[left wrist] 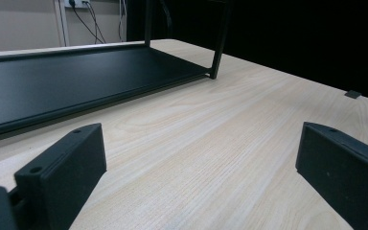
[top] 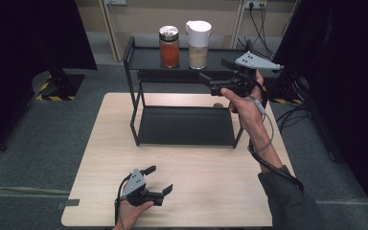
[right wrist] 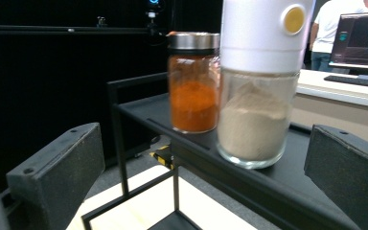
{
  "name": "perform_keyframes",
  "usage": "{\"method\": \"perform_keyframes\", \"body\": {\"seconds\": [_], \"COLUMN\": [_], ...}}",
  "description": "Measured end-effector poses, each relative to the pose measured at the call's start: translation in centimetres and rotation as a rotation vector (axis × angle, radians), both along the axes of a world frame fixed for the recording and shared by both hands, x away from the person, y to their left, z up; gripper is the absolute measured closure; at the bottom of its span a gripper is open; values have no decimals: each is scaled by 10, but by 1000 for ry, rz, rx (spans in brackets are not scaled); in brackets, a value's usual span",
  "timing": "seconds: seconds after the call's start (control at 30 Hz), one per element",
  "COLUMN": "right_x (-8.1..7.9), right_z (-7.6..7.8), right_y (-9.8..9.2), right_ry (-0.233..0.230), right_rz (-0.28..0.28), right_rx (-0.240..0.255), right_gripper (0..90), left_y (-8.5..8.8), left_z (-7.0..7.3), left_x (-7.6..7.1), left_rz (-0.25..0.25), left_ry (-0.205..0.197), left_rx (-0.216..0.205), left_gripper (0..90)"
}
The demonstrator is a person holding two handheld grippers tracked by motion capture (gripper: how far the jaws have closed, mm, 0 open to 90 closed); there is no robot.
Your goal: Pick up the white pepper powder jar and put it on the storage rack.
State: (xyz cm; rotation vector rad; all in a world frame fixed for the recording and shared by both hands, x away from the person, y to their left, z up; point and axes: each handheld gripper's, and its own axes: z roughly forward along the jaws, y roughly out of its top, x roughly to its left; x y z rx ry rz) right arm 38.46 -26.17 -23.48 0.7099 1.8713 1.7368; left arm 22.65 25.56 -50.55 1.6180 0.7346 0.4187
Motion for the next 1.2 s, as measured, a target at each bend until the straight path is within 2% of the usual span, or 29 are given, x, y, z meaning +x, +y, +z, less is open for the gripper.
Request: {"method": "perform_keyframes", "body": {"seconds": [0.2,0.7,1.2], "right_x": [-10,-26,-42], "right_z": [-12,-44,-78], "right_y": [-4,-7,-9], "right_ry": [-17,-24,-26], "right_rz": [21,63,66], "right_rx": [-3,7,18], "right_gripper": [4,4,4], "left_y": [0,0,0], "left_z": [0,0,0], "left_x": [0,-1,-1], "left_rz": [1,5,6], "left_ry": [1,-1,-1], "left_rx": [0,-1,0], "left_gripper": [26,26,26]}}
